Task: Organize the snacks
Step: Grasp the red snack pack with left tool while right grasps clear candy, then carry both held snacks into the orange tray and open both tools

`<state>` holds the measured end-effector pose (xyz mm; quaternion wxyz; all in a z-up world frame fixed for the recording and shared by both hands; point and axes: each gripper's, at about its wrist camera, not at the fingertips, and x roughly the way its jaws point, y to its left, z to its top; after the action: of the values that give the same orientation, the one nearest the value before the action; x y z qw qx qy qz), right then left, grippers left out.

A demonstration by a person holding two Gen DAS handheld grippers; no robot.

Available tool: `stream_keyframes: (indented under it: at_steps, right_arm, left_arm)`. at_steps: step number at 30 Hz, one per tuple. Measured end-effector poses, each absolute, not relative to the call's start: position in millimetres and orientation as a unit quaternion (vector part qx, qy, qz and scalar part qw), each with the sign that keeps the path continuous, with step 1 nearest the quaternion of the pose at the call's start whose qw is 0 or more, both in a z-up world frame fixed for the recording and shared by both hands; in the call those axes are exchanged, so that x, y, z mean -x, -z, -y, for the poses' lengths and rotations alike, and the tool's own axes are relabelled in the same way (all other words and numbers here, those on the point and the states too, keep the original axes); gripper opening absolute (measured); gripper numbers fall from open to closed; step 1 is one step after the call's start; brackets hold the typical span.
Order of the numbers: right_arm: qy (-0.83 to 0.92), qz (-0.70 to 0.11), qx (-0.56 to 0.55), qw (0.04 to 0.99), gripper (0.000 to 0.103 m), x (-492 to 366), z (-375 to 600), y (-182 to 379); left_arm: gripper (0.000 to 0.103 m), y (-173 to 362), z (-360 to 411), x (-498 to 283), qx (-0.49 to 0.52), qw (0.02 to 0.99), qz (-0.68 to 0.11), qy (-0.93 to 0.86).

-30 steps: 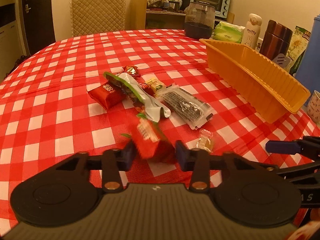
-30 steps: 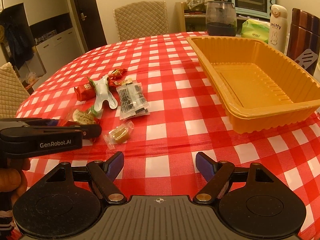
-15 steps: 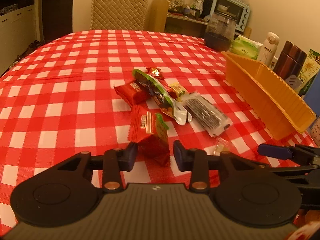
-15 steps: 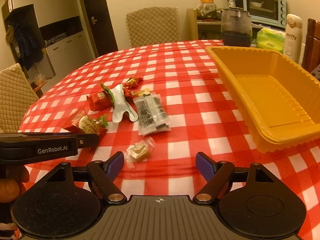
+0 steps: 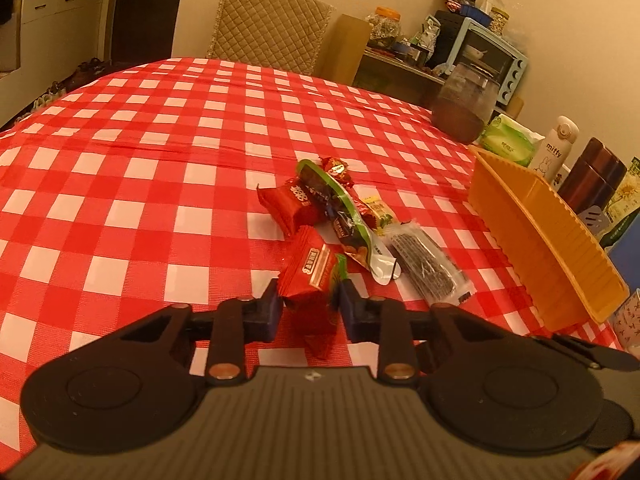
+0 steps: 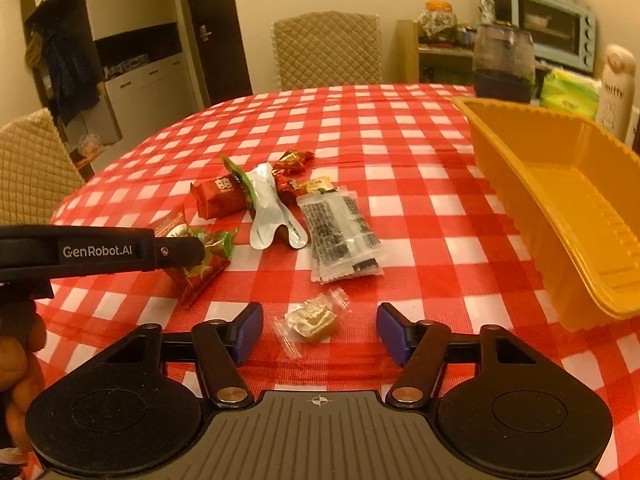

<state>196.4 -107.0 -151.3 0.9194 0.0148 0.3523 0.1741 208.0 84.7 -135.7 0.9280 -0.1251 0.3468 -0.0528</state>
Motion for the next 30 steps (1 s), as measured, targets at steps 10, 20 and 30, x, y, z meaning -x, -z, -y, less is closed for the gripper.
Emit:
stream_keyframes:
  at_steps: [10, 20, 30]
  right_arm:
    - [-0.173, -0.338, 0.036, 0.924, 0.036, -191.0, 93.2, 151.2]
    - [-0.156, -0.310, 0.026, 0.937, 0.036, -182.8, 107.1, 130.9]
    - [-0.126, -0.262, 0.022, 0.957, 0.036, -177.8, 133.1, 99.3]
  left_arm:
    - [0.020, 132.1, -81.2, -202.7, 0.122, 0.927, -0.351, 0.055]
    - [0.019, 112.0, -73.0, -194.7, 0.114, 0.934, -0.332, 0.062]
    - [0.019, 78.2, -46.2, -199.9, 0.118, 0.939, -0.308, 0.095]
